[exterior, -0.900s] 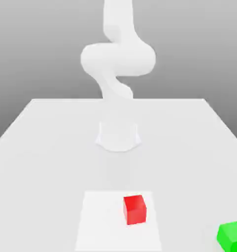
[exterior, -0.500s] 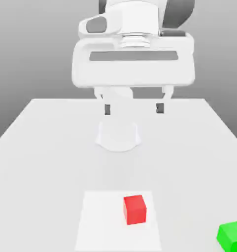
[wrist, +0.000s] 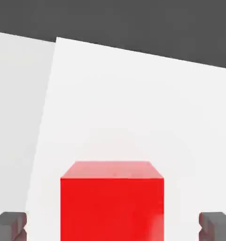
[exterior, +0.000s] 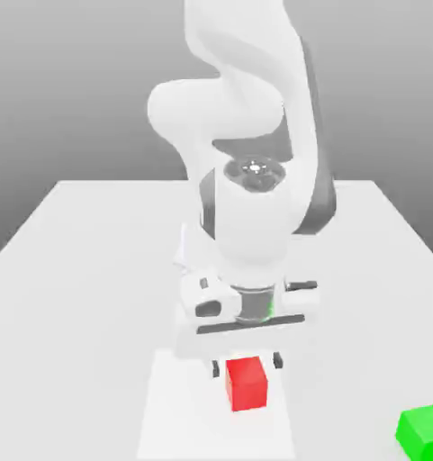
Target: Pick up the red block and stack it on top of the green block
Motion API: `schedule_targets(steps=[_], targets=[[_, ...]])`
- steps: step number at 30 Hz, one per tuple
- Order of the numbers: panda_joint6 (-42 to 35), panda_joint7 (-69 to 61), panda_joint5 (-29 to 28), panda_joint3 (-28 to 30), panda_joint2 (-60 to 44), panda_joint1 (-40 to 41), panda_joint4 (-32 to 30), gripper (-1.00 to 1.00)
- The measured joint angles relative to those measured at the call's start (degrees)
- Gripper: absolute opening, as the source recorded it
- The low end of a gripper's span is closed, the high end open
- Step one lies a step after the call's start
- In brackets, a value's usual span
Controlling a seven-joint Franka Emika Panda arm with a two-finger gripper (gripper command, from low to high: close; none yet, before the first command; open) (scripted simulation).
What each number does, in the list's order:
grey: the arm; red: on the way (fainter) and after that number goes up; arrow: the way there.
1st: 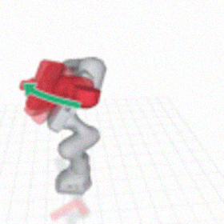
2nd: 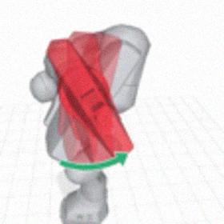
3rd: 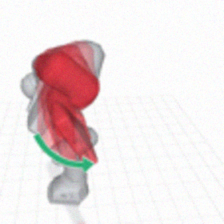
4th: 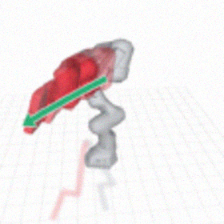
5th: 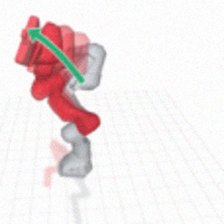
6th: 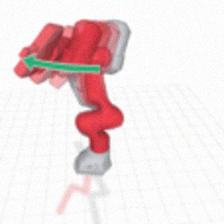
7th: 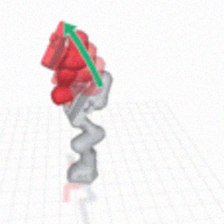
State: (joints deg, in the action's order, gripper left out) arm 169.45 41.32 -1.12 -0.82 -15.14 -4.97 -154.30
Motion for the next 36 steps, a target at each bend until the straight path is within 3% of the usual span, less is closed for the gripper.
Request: schedule_targets(steps=[7, 14, 24, 36], targets=[[0.0, 0.2, -0.2, -0.1, 0.0, 0.1, 0.0, -1.0], [-10.3, -2.2, 0.9, -1.1, 11.3, 0.2, -1.1, -1.0], [-16.0, -22.9, 0.9, -5.7, 7.4, -1.8, 7.7, -1.0], [-22.0, -45.9, -3.2, -12.5, 1.9, -4.0, 18.7, -1.0]])
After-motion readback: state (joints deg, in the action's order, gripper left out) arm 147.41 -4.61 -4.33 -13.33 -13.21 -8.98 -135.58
